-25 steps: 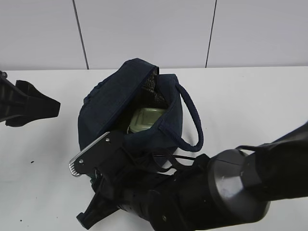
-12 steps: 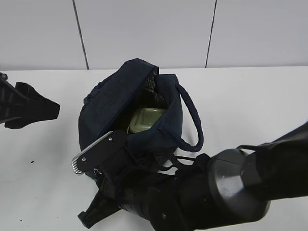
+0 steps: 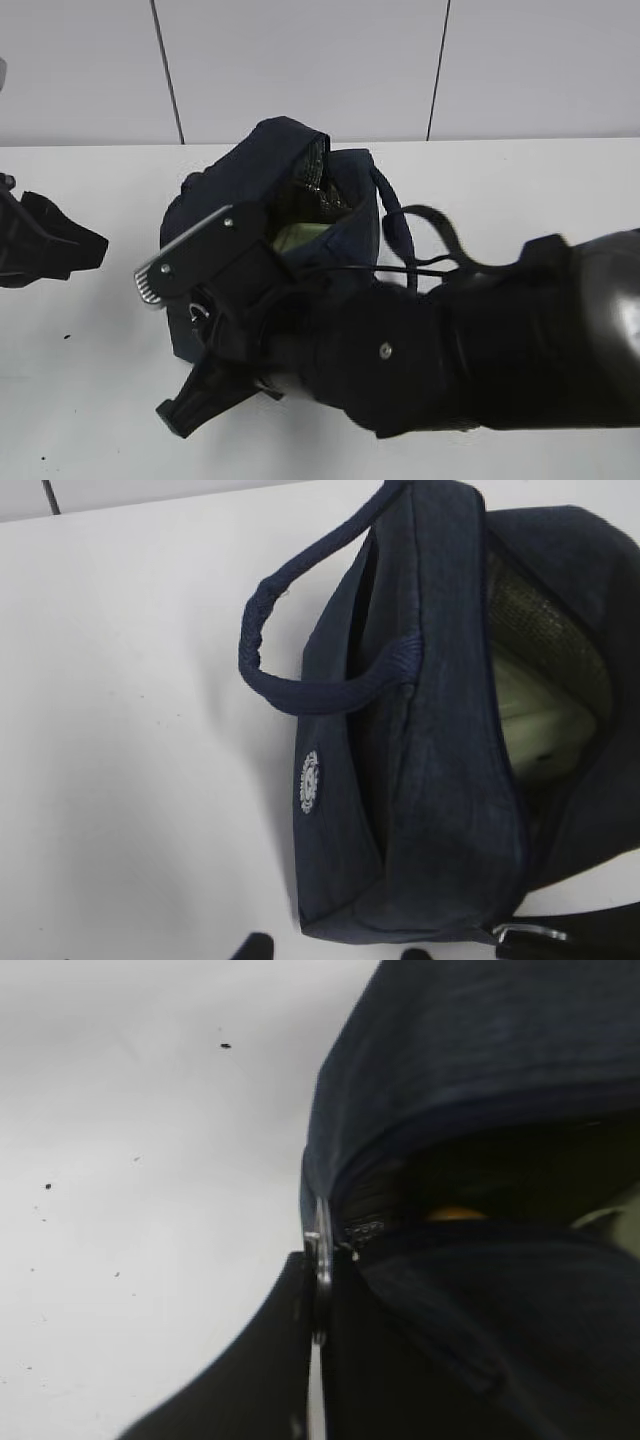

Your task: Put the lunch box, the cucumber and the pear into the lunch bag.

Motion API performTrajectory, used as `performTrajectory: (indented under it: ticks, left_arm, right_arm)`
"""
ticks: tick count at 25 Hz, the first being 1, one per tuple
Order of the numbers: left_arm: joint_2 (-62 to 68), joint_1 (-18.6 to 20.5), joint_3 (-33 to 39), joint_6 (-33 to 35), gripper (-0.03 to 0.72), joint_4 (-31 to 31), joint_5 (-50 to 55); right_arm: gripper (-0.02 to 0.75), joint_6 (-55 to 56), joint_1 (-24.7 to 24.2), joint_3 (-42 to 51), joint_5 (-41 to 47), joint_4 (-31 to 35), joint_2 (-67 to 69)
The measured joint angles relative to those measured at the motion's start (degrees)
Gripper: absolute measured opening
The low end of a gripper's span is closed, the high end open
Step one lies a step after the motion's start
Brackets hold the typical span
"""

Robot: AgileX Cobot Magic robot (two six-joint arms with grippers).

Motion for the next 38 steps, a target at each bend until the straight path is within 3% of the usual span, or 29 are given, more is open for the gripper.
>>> performTrajectory:
  ticks: [4, 10, 13, 17, 22, 25, 35, 38]
  left_arm:
    - [0.0, 0.0, 0.0, 0.7, 0.245, -0.8, 0.0]
    - [0.0, -0.1, 0.7, 8.7, 0.307, -4.1, -4.8]
    - [0.1, -0.2, 3.5, 17.6, 0.356, -8.7, -8.3]
    - [2.0, -0.2, 6.7, 34.7, 0.373, -18.3, -10.0]
    - [5.6, -0.2, 7.0, 54.8, 0.374, -31.5, -12.4]
    - [8.7, -0.2, 7.0, 63.0, 0.375, -38.0, -12.9]
    - [17.9, -0.2, 5.3, 76.2, 0.363, -50.5, -11.8]
    - [21.0, -0.2, 3.7, 77.3, 0.232, -52.0, -9.8]
  right_arm:
    - [0.006, -20.8, 0.0, 0.1, -1.6, 17.5, -3.7]
    - [0.006, -37.3, 0.0, -2.0, -3.6, 30.5, -6.2]
    - [0.006, -43.6, 0.0, -4.5, -4.9, 36.5, -6.3]
    - [0.006, -51.3, 0.0, -6.5, -6.0, 43.3, -6.3]
    - [0.006, -54.3, 0.0, -7.0, -6.8, 47.3, -6.3]
    - [0.006, -55.1, 0.0, -7.1, -6.8, 47.9, -6.3]
    - [0.006, -55.6, 0.0, -7.1, -6.8, 48.1, -6.3]
    - [0.006, -55.6, 0.0, -7.1, -6.8, 48.2, -6.3]
